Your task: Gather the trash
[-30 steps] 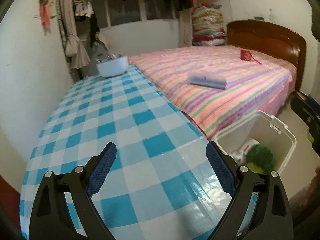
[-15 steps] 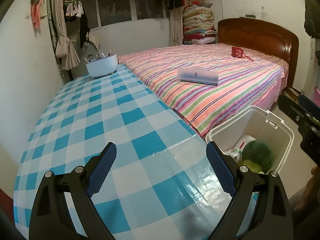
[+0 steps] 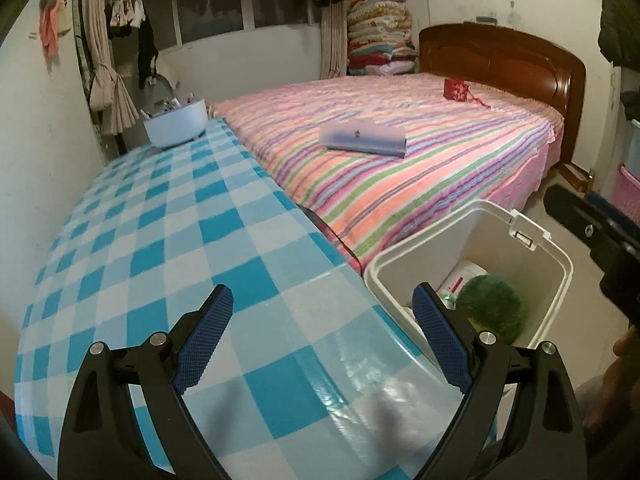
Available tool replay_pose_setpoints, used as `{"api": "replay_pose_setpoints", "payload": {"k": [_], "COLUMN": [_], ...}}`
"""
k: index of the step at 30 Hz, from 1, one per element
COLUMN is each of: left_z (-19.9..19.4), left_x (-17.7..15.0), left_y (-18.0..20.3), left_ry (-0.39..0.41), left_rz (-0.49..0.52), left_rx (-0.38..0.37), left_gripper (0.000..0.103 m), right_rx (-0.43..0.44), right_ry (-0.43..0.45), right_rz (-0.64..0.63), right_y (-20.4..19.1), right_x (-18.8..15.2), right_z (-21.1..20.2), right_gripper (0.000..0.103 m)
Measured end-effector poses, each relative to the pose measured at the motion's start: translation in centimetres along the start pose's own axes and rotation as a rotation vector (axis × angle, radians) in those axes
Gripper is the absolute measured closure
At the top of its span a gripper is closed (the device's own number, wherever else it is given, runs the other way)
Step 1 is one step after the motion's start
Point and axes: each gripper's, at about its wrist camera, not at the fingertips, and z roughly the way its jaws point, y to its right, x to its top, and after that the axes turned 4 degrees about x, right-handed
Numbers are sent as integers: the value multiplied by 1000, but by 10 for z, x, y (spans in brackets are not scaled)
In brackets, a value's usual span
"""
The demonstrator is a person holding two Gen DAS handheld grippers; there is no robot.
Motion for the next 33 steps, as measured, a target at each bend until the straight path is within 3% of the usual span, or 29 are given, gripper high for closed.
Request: {"api": "replay_pose_setpoints", "payload": {"k": [17, 23, 28, 33], "left_z": [-10, -26, -47, -60], "left_x": [18, 16, 11, 6], "left_y": [6, 0, 5, 9], "left_ry": [-24, -28, -21, -28], "left_rz": [-7, -60, -27, -53], "left_rx": [69, 105, 155, 140], "left_gripper": [13, 13, 13, 13], "right_rx": [85, 103, 116, 122], "right_ry": [-44, -43, -34, -14], "right_rz": [27, 30, 63, 63], "right_y": [14, 12, 13, 14], "right_x": [3, 1, 2, 3], "right_z": [16, 17, 15, 8], "right_gripper": [25, 25, 25, 25]}}
